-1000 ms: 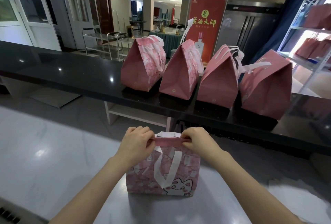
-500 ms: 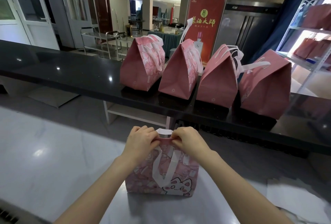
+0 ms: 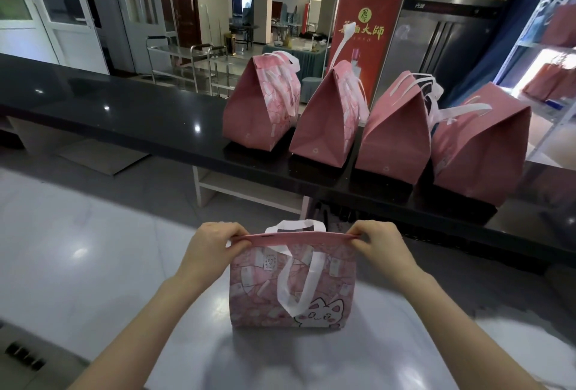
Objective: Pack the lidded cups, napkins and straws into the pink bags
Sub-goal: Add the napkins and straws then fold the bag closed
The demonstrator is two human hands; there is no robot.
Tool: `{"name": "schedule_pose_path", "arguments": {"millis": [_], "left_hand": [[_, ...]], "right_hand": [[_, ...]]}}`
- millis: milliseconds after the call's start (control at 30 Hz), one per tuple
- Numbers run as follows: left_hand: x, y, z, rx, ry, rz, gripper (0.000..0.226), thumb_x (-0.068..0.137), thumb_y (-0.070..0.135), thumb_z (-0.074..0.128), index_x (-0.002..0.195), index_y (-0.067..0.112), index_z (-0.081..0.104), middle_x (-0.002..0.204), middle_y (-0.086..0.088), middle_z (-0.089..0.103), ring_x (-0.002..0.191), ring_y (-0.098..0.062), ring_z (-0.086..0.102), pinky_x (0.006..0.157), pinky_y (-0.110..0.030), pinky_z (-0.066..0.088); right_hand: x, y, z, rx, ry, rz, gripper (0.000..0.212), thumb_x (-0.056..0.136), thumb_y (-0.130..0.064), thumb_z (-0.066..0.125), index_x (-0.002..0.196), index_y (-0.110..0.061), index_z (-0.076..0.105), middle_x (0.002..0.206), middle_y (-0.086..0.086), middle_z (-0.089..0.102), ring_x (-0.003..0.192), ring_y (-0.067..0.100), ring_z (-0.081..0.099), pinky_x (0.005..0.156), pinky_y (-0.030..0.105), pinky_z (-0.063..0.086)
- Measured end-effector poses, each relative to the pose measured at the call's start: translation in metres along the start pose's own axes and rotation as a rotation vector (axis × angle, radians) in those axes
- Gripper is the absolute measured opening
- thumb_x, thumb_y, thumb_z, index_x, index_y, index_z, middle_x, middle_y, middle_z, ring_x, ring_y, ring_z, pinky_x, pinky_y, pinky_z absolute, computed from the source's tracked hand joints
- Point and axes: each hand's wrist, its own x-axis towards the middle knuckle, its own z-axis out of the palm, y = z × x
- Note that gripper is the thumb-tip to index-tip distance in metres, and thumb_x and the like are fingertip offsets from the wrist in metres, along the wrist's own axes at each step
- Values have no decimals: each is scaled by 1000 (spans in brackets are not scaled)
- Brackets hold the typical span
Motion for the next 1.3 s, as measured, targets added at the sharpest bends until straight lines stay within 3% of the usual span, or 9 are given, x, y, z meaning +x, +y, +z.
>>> {"name": "schedule_pose_path", "arguments": {"millis": [100,267,467,600,700,800,867,1067,1300], "left_hand": [[-9,-5,-4,17,58,-17,10,77,19,80,79,21,71,70,13,66,65,-10,58,74,-27,41],[-34,-16,-13,-4,219,-36,9,75,19,82,75,19,72,67,12,67,59,-15,59,65,-34,50],[-67,-9,-3,-211,320,-138,16,73,23,83,85,21,73,78,15,67,63,-4,57,61,-32,53],[-93,6,3,-352,275,-99,37,78,41,70,111,24,70,104,14,61,91,-6,60,82,-17,49],[-111,1,13,-336,240,-144,49,81,35,68,128,25,60,120,12,54,111,-13,56,98,-21,43],[-125,-11,22,-344,222,-277,55,79,15,72,131,22,55,126,3,51,120,-15,52,104,-33,42],[-131,-18,27,-349,149,-354,68,73,8,71,135,20,47,131,-4,48,126,-20,47,107,-34,38],[-143,-19,30,-374,128,-422,82,67,5,69,140,27,41,132,3,44,126,-4,43,105,-39,42],[-158,-24,3,-397,263,-439,88,66,16,81,137,45,40,130,12,46,125,-6,47,103,-40,46]], "right_hand": [[6,-12,15,14,68,33,9,87,-20,66,93,-27,70,87,-13,65,87,8,60,79,32,53],[7,-36,46,103,113,24,54,86,-24,69,135,-31,46,131,-13,51,116,6,50,95,29,45],[-36,-56,97,243,65,30,52,89,-40,61,138,-34,43,130,-20,41,118,-4,42,99,20,35],[-71,-71,129,402,-172,2,61,87,-54,59,140,-48,31,140,-28,32,128,-3,37,104,33,41],[-81,-78,142,468,-220,-21,66,85,-56,60,141,-52,26,149,-26,21,137,-6,21,109,39,38],[-89,-81,149,463,-249,5,79,83,-45,68,143,-53,18,157,-15,3,139,-8,3,113,26,21],[-93,-82,154,468,-265,22,87,82,-29,71,144,-51,14,158,-9,1,142,-1,-1,114,27,18],[-98,-93,169,511,-260,23,100,75,5,57,150,-38,6,157,-8,13,145,12,12,115,26,21],[-97,-126,178,523,-220,-66,101,71,10,50,141,-52,11,154,-11,22,143,8,18,109,13,20]]}}
